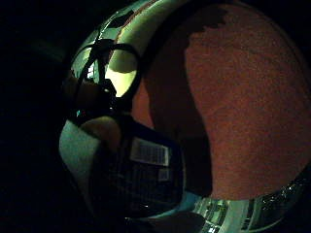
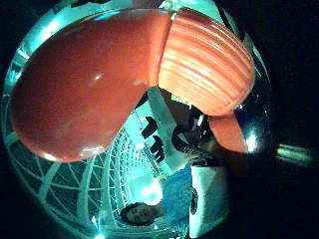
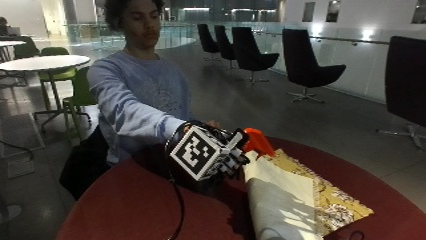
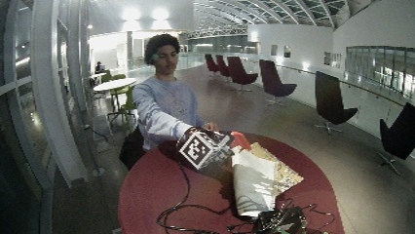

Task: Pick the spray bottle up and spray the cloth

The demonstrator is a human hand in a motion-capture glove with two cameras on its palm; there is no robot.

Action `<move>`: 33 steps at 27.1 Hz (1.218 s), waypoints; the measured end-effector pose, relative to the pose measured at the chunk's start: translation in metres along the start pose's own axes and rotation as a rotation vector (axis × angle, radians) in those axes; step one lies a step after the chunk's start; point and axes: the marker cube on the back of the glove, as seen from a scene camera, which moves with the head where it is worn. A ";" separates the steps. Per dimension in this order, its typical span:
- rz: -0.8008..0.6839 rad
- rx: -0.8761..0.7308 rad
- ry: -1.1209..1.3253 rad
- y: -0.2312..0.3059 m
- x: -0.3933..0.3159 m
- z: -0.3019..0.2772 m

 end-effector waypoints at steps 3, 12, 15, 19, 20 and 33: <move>-0.001 0.001 -0.005 0.001 0.001 0.000; -0.097 -0.014 -0.048 0.008 -0.007 0.010; -0.214 0.013 -0.097 0.012 -0.021 0.021; -0.400 0.038 -0.186 0.021 -0.045 0.049; -0.449 0.042 -0.205 0.024 -0.052 0.059; -0.820 -0.046 -0.340 0.053 -0.117 0.242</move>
